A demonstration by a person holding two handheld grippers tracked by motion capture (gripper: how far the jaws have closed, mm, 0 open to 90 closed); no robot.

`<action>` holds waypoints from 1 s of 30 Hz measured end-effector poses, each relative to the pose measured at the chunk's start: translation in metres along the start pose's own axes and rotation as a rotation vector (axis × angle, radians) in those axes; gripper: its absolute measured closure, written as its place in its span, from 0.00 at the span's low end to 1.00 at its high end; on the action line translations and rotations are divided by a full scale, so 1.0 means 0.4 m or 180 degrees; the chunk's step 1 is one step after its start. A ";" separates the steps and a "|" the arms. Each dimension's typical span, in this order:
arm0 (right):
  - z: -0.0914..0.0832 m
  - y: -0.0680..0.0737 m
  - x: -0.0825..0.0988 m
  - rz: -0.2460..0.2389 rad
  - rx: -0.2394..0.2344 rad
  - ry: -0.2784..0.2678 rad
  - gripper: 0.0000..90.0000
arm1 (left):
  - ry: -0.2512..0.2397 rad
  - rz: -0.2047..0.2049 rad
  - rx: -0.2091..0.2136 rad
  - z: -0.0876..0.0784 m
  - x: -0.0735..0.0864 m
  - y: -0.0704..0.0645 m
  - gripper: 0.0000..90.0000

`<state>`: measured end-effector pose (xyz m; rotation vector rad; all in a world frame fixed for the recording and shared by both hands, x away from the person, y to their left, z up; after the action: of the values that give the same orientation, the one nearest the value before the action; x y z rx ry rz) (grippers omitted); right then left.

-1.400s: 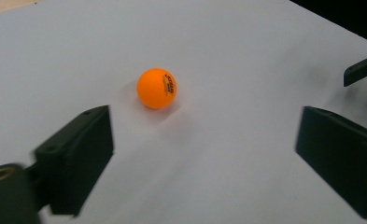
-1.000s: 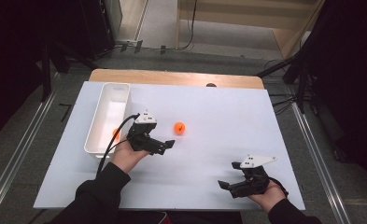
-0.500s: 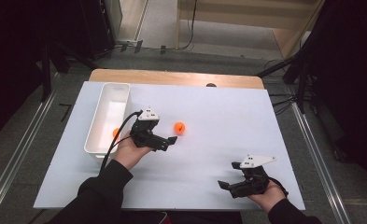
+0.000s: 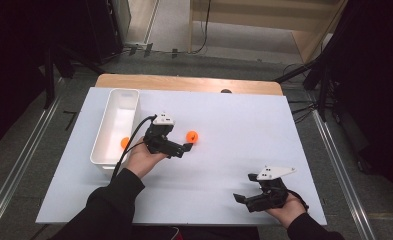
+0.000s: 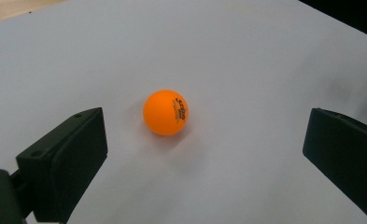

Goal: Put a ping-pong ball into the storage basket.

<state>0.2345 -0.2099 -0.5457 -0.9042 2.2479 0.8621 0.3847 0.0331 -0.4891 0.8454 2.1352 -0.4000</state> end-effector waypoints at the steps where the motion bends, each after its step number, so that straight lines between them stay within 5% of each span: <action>1: 0.000 0.000 0.000 0.0007 0.0001 -0.0007 0.09 | 0.0007 0.0014 -0.0001 0.003 -0.001 0.000 0.00; 30: 0.000 -0.001 0.000 0.0018 0.0013 -0.0001 0.09 | -0.0024 0.0037 -0.0051 0.053 -0.036 0.005 0.00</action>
<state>0.2347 -0.2102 -0.5460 -0.8962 2.2523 0.8597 0.4047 0.0171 -0.4914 0.8455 2.1230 -0.3791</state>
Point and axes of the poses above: each handheld gripper's, and its own axes: z roughly forward along the jaws, x roughly out of its underside, y roughly to its left, the point moved 7 cm from there along z, roughly forward along the jaws, and after that the axes turned 13 degrees about -x, right-handed, at the moved point
